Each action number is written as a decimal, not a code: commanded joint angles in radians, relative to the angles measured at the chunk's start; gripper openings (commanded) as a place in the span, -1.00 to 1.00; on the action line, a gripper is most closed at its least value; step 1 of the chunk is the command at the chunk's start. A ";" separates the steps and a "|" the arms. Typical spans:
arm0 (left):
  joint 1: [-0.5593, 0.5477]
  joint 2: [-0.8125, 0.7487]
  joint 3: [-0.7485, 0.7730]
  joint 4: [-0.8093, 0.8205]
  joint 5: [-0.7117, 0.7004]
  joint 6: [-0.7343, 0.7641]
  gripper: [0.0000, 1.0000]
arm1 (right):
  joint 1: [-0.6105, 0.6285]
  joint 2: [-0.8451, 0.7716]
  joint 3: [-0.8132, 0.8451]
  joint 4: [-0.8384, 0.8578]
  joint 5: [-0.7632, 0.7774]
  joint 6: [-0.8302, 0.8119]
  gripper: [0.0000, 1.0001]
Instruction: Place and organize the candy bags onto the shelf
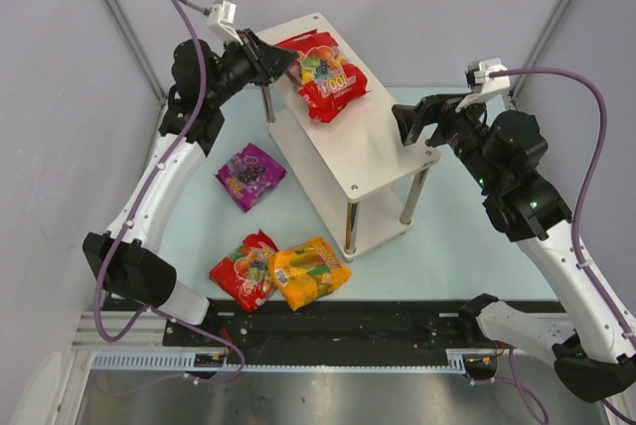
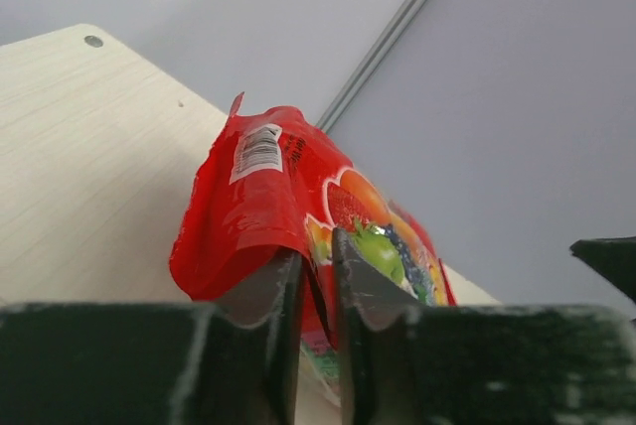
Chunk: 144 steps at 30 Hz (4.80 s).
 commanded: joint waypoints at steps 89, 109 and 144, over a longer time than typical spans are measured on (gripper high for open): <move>0.032 0.315 0.500 -0.384 -0.124 0.323 0.64 | 0.410 0.429 0.256 0.010 0.142 -0.051 0.55; 0.024 -0.019 0.086 -0.291 -0.143 0.303 0.62 | 0.179 0.468 0.305 0.033 0.145 -0.003 0.62; -0.029 -0.087 -0.014 -0.191 -0.011 0.214 0.61 | 0.008 0.572 0.376 0.078 -0.033 -0.068 0.73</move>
